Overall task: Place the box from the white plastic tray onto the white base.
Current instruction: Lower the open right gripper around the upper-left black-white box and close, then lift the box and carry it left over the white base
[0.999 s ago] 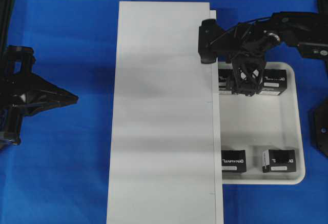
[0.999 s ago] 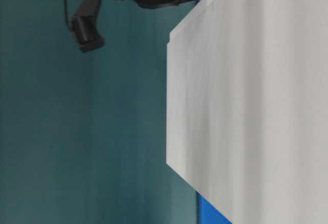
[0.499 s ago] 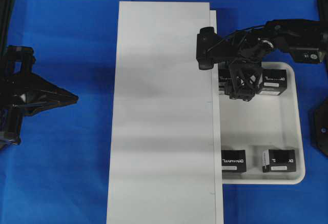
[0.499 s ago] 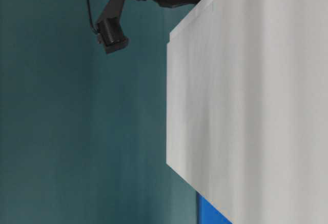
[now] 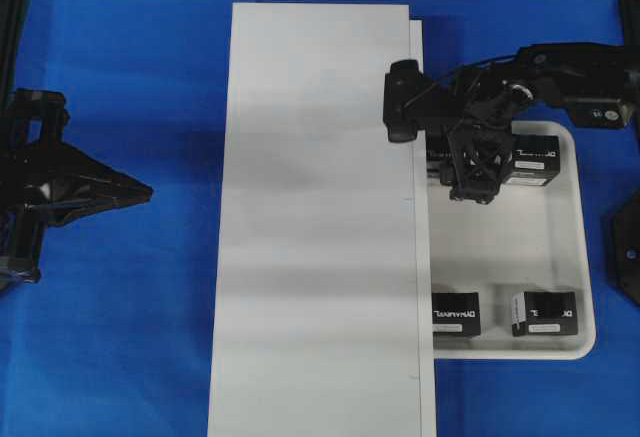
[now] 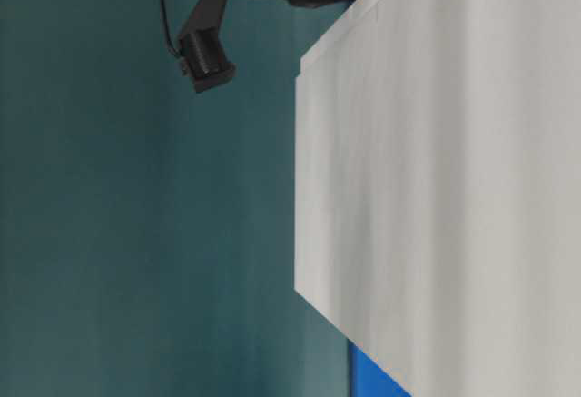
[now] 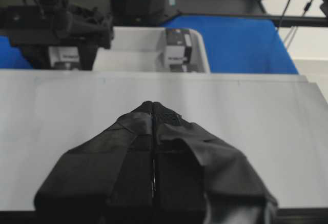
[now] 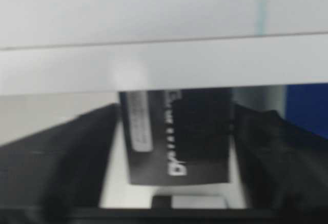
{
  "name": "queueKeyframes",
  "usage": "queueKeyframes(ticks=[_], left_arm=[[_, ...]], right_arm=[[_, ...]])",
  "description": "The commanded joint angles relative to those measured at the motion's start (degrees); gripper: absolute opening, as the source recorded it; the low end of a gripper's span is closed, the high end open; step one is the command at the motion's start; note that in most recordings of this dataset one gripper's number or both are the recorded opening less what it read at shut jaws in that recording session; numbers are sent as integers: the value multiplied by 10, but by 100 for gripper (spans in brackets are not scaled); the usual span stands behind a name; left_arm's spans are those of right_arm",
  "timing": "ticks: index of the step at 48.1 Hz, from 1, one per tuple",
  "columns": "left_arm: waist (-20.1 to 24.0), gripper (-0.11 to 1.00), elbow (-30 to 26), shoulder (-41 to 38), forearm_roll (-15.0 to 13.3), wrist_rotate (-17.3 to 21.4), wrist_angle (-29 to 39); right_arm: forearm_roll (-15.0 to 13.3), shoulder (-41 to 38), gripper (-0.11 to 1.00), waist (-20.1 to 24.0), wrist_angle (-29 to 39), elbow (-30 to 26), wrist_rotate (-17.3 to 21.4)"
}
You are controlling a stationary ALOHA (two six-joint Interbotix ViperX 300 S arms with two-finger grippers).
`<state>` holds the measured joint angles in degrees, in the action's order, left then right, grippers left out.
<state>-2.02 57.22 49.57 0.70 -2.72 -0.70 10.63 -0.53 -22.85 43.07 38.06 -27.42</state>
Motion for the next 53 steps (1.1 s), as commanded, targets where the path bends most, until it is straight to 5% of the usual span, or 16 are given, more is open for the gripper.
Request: queueKeyframes(ticks=[1, 12, 25, 39, 53], left_arm=[[0, -7, -15, -2, 2, -1, -4], [0, -7, -15, -1, 2, -1, -4], [0, -7, -15, -1, 1, -1, -5], [0, -7, -15, 0, 2, -1, -4], [-1, -7, -15, 1, 2, -2, -4]], right_arm=[[3, -2, 62, 12, 8, -4, -1], [3, 13, 56, 12, 13, -5, 1], [3, 72, 56, 2, 115, -27, 4], [-6, 143, 56, -47, 236, -131, 25], [-40, 112, 56, -54, 319, -260, 25]])
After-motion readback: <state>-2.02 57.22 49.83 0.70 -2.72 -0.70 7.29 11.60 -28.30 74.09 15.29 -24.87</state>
